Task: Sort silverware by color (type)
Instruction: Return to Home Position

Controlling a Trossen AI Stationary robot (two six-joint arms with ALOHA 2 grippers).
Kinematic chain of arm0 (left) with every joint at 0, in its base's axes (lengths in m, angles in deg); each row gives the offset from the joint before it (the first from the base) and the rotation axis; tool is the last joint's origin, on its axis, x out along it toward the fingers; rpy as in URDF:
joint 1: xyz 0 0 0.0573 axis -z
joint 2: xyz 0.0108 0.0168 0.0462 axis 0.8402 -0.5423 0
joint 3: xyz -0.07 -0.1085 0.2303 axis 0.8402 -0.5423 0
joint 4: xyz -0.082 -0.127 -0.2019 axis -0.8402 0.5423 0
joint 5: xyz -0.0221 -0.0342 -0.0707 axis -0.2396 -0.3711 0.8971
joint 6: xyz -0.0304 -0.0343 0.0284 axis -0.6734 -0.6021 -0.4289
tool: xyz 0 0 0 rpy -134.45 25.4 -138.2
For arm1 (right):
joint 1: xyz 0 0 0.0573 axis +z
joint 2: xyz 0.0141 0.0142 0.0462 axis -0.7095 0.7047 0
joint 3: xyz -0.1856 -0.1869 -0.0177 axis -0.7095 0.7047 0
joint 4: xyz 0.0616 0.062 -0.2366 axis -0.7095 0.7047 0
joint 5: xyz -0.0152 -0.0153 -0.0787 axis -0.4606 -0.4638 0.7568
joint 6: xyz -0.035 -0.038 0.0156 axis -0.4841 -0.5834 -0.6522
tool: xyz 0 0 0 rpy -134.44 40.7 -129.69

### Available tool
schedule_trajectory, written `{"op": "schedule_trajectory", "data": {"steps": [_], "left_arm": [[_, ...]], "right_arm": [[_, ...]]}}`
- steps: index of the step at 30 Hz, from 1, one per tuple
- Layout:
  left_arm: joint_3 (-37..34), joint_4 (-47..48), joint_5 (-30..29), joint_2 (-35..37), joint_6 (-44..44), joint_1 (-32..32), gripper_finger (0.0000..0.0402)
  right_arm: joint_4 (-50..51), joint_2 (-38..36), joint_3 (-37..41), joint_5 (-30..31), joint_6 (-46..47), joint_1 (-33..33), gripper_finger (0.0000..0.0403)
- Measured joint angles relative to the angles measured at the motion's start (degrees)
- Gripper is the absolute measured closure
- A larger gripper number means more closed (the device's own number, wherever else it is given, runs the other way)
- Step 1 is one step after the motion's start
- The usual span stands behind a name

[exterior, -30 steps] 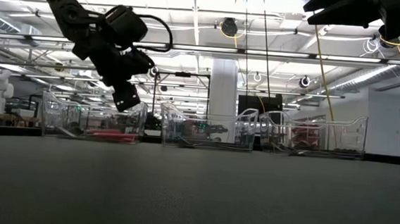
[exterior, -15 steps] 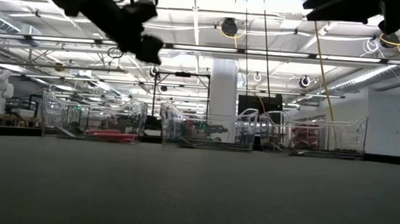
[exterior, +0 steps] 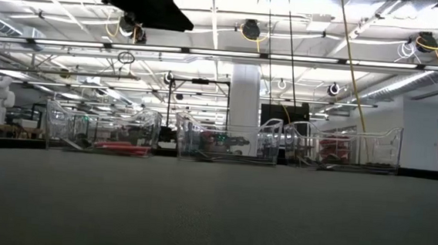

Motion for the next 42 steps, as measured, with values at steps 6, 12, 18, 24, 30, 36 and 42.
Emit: {"op": "schedule_trajectory", "data": {"steps": [6,12,18,24,30,36,42], "left_arm": [[0.0,-1.5,2.4,0.0,-3.4,0.5,0.0268],[0.0,-2.8,7.0,0.0,-5.5,1.9,0.0327],[0.0,-5.7,10.8,0.0,-8.5,2.3,0.0395],[0.0,-6.1,12.9,0.2,-9.2,3.5,0.0398],[-1.5,-8.7,14.2,0.3,-7.2,6.4,0.0398],[-5.1,-8.7,13.8,2.7,-7.0,7.7,0.0398],[-9.7,-8.9,13.4,8.7,-7.0,7.7,0.0398]], "right_arm": [[1.7,-5.4,0.0,-5.2,4.1,0.0,0.0396],[5.3,-6.7,0.0,-5.2,8.3,0.0,0.0401],[7.7,-6.7,0.0,-5.3,12.2,0.0,0.0401],[3.4,-7.8,3.8,-5.3,9.5,0.0,0.0402],[-2.1,-11.9,7.8,-5.3,5.2,0.0,0.0402],[-1.7,-16.7,8.6,-10.1,5.2,0.0,0.0402],[-0.4,-20.2,9.7,-11.7,5.6,0.0,0.0403]]}}
